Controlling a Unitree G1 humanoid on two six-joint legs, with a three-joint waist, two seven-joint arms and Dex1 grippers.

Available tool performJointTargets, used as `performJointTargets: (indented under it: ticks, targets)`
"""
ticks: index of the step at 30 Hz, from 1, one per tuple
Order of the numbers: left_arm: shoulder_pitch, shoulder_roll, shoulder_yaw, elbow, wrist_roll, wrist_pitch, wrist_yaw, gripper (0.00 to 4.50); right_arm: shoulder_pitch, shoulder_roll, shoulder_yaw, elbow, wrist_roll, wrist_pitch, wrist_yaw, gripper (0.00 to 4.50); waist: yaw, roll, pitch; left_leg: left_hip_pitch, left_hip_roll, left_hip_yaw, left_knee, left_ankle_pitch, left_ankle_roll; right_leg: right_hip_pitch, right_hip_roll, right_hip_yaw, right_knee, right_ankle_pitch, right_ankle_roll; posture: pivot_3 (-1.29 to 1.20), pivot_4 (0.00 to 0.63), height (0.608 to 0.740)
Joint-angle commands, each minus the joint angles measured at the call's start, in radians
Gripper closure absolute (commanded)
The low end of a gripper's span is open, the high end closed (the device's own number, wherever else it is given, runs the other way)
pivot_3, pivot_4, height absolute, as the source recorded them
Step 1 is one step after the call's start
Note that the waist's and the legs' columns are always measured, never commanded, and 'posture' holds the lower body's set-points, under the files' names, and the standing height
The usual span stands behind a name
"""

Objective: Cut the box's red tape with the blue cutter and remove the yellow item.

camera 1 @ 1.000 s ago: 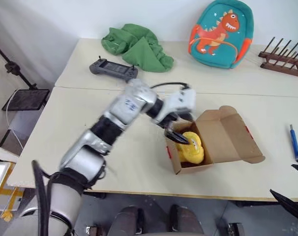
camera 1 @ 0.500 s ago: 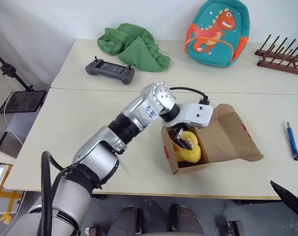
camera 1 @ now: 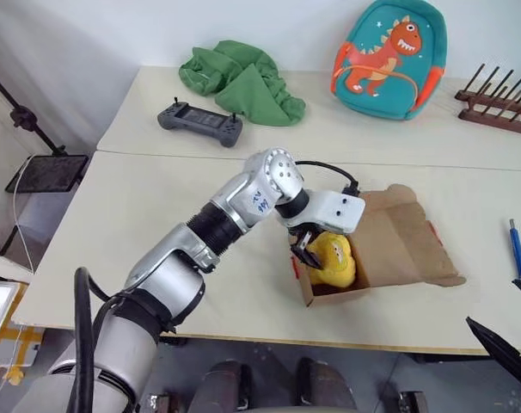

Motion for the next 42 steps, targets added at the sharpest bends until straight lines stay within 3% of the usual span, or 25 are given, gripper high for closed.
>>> performJointTargets:
  ticks: [1, 8, 11, 14, 19, 22, 25, 29, 31, 34, 38, 42]
  targets:
    - [-0.005, -0.029, 0.030, 0.033, 0.012, -0.023, 0.049, 0.92, 0.012, -0.010, -0.012, 0.003, 0.011, -0.009, 0.005, 0.00, 0.000, 0.000, 0.000, 0.000, 0.000, 0.000, 0.000, 0.000, 0.000, 0.000, 0.000, 0.000, 0.000, 0.000, 0.000, 0.00, 0.150, 0.740]
    - [-0.027, -0.091, 0.116, 0.144, -0.012, -0.102, 0.163, 3.08, -0.005, -0.015, 0.022, 0.020, -0.006, -0.012, 0.010, 0.00, 0.000, 0.000, 0.000, 0.000, 0.000, 0.000, 0.000, 0.000, 0.001, 0.000, 0.000, 0.000, 0.000, 0.000, 0.000, 0.00, 0.150, 0.740]
    - [-0.053, -0.156, 0.281, 0.224, -0.137, -0.189, 0.233, 3.92, -0.035, -0.038, 0.051, 0.025, -0.008, -0.007, 0.009, 0.00, 0.000, 0.000, 0.000, -0.001, 0.000, 0.000, 0.000, 0.000, 0.001, -0.001, -0.001, 0.000, 0.000, 0.000, 0.000, 0.00, 0.150, 0.740]
    - [-0.042, -0.152, 0.423, 0.223, -0.260, -0.172, 0.205, 4.48, -0.064, -0.060, 0.086, 0.018, 0.008, 0.014, 0.008, 0.00, 0.000, -0.001, 0.000, -0.001, 0.000, 0.000, 0.001, 0.000, 0.001, -0.002, -0.001, -0.001, 0.000, 0.000, 0.000, 0.00, 0.150, 0.740]
    - [0.045, -0.071, 0.569, 0.101, -0.402, -0.106, 0.154, 4.48, -0.147, -0.090, 0.150, -0.004, 0.061, 0.065, -0.029, 0.00, -0.016, 0.000, 0.000, 0.000, 0.001, 0.003, 0.001, 0.001, 0.000, -0.002, 0.002, -0.007, 0.005, 0.000, 0.000, 0.00, 0.150, 0.740]
    - [0.162, 0.063, 0.755, 0.003, -0.485, -0.072, 0.297, 4.48, -0.304, -0.124, 0.255, -0.008, 0.131, 0.129, -0.078, 0.00, -0.046, -0.001, 0.000, 0.002, 0.001, 0.004, 0.002, 0.002, 0.000, -0.001, 0.002, -0.006, 0.006, 0.000, 0.000, 0.00, 0.150, 0.740]
    - [0.325, 0.207, 0.830, -0.065, -0.457, -0.036, 0.403, 4.48, -0.419, -0.165, 0.370, 0.008, 0.146, 0.200, -0.087, 0.00, -0.057, 0.000, 0.000, 0.004, 0.004, 0.004, 0.002, 0.003, -0.002, 0.000, 0.001, -0.004, 0.008, 0.001, 0.000, 0.00, 0.150, 0.740]
    - [0.548, 0.355, 0.895, -0.092, -0.363, -0.177, 0.549, 4.48, -0.594, -0.169, 0.505, 0.077, 0.087, 0.204, -0.099, 0.00, -0.053, -0.001, 0.000, 0.005, 0.005, 0.003, 0.002, 0.004, -0.005, 0.000, 0.003, -0.005, 0.011, 0.000, -0.002, 0.00, 0.150, 0.740]
    - [0.612, 0.393, 0.898, -0.102, -0.343, -0.233, 0.575, 4.48, -0.643, -0.164, 0.542, 0.105, 0.061, 0.183, -0.082, 0.00, -0.030, -0.002, 0.001, 0.004, 0.003, 0.002, 0.002, 0.004, -0.004, 0.000, 0.003, -0.006, 0.011, 0.000, -0.002, 0.00, 0.150, 0.740]
    - [0.795, 0.433, 0.944, -0.266, -0.436, -0.128, 0.523, 4.48, -0.748, -0.178, 0.648, 0.178, 0.020, 0.168, 0.002, 0.00, -0.024, -0.003, 0.000, -0.001, 0.003, -0.003, 0.009, 0.001, -0.002, 0.001, 0.001, -0.006, 0.011, 0.001, -0.003, 0.00, 0.150, 0.740]
    - [0.870, 0.431, 0.962, -0.402, -0.514, -0.033, 0.533, 4.48, -0.809, -0.169, 0.681, 0.221, 0.008, 0.162, 0.029, 0.00, -0.024, -0.003, 0.000, 0.000, 0.002, -0.006, 0.014, -0.008, -0.007, 0.006, 0.000, -0.004, 0.008, 0.002, -0.004, 0.00, 0.150, 0.740]
    - [0.886, 0.427, 0.954, -0.467, -0.565, 0.020, 0.522, 3.22, -0.803, -0.172, 0.680, 0.233, -0.003, 0.153, 0.045, 0.00, -0.030, -0.003, 0.000, 0.000, 0.002, -0.007, 0.014, -0.008, -0.006, 0.006, 0.002, -0.007, 0.009, 0.002, -0.003, 0.00, 0.150, 0.740]
